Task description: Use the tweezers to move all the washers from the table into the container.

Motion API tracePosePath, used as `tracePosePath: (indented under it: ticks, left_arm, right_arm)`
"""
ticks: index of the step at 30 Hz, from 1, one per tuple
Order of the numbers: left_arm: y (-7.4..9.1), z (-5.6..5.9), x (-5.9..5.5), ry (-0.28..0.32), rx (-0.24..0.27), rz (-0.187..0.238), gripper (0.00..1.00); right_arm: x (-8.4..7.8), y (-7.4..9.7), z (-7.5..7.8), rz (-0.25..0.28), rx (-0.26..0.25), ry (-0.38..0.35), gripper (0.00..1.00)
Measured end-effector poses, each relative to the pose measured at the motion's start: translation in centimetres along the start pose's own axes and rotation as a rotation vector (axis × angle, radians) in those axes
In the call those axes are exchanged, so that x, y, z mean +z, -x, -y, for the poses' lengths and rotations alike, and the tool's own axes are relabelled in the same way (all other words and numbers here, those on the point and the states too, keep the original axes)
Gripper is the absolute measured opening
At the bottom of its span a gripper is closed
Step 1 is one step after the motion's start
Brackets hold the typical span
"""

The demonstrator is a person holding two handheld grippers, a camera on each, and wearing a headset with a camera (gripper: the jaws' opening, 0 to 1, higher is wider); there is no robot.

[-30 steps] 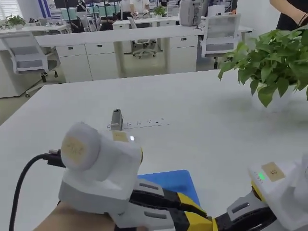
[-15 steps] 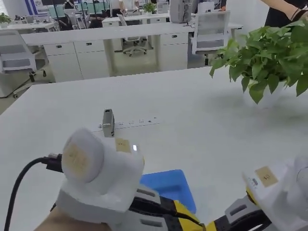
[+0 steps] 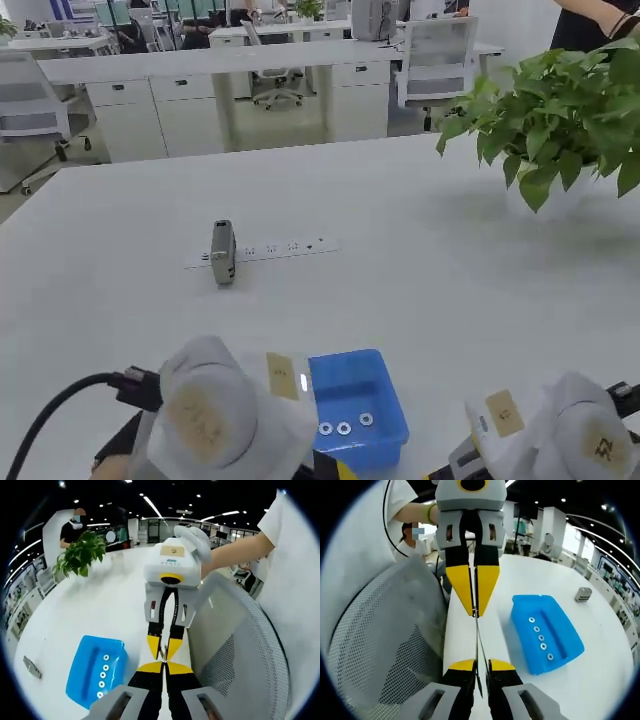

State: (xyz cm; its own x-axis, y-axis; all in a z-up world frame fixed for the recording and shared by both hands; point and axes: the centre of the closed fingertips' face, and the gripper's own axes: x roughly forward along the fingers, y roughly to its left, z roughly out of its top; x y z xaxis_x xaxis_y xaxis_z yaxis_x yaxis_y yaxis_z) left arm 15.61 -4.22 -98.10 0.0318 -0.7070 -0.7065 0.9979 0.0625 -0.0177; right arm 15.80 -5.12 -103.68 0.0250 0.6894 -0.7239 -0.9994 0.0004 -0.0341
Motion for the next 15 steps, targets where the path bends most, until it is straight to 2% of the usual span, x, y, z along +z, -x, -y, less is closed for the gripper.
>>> tracePosePath:
  ticks: [8,15]
  left_arm:
    - [-0.5,-0.5,-2.9,0.025,0.010,-0.078,0.00]
    - [-1.2,-0.6,-5.5,0.043,0.000,-0.146,0.00]
  right_arm:
    - [-0.6,-2.2,0.2,-0.068,-0.015,0.045,0.05]
    - [-0.8,-3.4,0.2,-0.062,-0.014,0.011,0.06]
